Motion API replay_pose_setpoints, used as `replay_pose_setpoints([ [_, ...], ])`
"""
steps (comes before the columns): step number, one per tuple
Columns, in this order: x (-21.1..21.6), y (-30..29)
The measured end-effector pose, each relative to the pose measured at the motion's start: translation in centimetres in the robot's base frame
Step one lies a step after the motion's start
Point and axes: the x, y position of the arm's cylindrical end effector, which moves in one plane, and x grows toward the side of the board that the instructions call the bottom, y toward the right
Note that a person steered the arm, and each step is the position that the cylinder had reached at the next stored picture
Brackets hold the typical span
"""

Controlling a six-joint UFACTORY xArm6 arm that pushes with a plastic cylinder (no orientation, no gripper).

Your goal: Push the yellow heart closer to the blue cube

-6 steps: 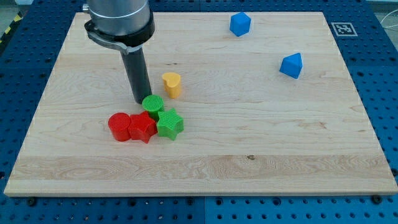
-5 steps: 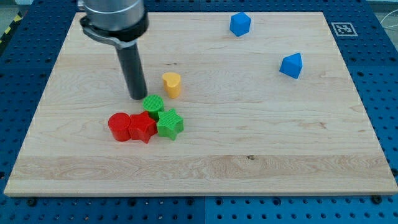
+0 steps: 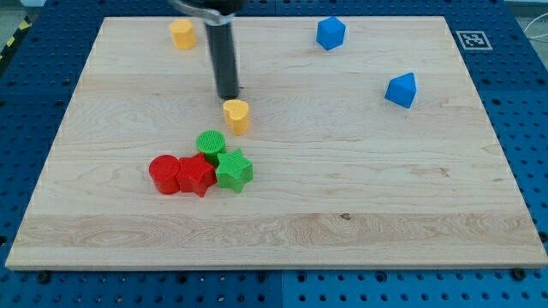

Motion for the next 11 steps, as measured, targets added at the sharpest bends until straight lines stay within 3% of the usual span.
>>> replay_pose_setpoints([
  [5,0.8,1.8],
  [7,-2.4,-3.9],
  [9,1.4,-8.0],
  [11,6.0,-5.1],
])
